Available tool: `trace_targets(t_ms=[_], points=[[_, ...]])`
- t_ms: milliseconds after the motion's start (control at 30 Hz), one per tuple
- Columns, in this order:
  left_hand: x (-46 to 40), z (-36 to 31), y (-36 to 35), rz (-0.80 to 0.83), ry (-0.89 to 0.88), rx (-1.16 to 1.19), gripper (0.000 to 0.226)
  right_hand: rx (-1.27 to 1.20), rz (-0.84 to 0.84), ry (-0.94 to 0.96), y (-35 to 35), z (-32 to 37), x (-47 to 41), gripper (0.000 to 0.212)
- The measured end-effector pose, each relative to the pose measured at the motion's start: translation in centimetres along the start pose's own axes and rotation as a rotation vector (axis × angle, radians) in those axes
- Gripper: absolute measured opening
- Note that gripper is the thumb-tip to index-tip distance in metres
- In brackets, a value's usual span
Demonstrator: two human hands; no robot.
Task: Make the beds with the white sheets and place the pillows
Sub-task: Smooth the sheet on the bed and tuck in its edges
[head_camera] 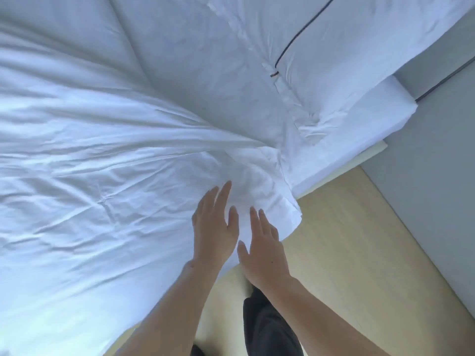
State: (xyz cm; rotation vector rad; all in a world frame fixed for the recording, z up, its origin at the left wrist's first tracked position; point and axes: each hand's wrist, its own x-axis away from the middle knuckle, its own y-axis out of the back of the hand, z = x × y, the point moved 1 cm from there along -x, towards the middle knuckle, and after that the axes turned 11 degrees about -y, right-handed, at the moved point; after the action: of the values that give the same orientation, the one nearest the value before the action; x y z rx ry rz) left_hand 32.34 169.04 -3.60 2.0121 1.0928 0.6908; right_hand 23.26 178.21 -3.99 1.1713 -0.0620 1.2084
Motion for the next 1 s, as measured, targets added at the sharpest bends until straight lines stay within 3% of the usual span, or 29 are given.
trace_targets(t_ms=[100,300,500,633,733,1000], points=[[9.3,2.2,6.7,-0.048,0.223,0.009,0.053,0.134,0.035,0.136,-0.4,4.5,5.1,0.079],[26.8,8.0,22.5,-0.153,0.402,-0.078,0.056,0.390,0.043,0.440,-4.4,17.2,18.1,0.075],[43.2,13.7,37.2,-0.460,0.575,-0.027,0.055,0.529,0.170,0.741,-16.3,30.1,35.1,0.071],[54.2,18.0,45.3,-0.629,0.680,-0.122,0.055,0.561,0.233,0.933,-24.6,37.3,45.8,0.069],[62.1,22.0,48.2,-0.620,0.783,-0.198,0.055,0.600,0.275,1.023,-29.6,41.3,51.9,0.067],[75.8,34.8,51.4,-0.362,0.979,-0.272,0.057,0.780,0.339,1.189,-44.3,49.3,60.9,0.064]])
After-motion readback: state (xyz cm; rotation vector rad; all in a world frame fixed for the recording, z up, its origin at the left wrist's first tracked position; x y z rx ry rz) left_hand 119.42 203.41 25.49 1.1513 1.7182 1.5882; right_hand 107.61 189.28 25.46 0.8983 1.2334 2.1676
